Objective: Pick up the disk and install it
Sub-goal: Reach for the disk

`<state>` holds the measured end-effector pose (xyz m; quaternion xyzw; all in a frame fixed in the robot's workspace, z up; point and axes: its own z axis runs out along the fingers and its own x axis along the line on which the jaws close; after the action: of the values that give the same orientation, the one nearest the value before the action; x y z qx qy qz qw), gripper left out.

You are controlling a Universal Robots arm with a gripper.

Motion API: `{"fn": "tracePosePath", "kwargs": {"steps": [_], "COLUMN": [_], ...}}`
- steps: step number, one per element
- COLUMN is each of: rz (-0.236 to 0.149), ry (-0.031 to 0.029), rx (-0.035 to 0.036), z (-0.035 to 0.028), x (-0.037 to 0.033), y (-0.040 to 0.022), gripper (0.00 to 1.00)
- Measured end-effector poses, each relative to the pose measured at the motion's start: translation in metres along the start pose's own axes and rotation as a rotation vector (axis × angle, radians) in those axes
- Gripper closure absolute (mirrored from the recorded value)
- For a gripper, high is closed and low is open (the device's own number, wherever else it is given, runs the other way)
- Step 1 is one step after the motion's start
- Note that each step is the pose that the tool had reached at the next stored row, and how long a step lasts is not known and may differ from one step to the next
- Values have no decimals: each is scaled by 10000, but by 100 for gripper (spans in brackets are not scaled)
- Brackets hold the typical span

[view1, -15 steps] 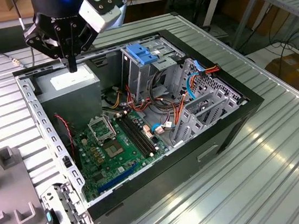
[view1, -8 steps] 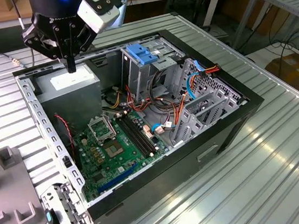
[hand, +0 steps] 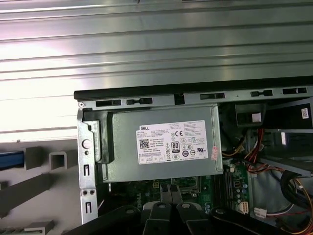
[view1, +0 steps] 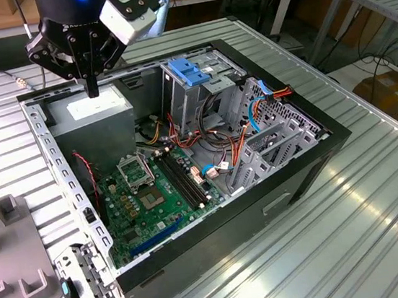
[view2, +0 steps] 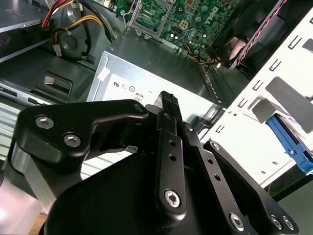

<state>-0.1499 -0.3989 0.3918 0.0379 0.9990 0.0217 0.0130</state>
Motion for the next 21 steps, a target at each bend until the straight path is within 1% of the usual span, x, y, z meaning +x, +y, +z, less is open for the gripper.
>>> {"fn": "tracePosePath", "kwargs": {"steps": [8, 21], "rz": [0, 0], "ry": [-1, 1], "rx": [-1, 0], "z": [0, -1], "x": [42, 83], "y": [-3, -6], "gripper": [89, 89]}}
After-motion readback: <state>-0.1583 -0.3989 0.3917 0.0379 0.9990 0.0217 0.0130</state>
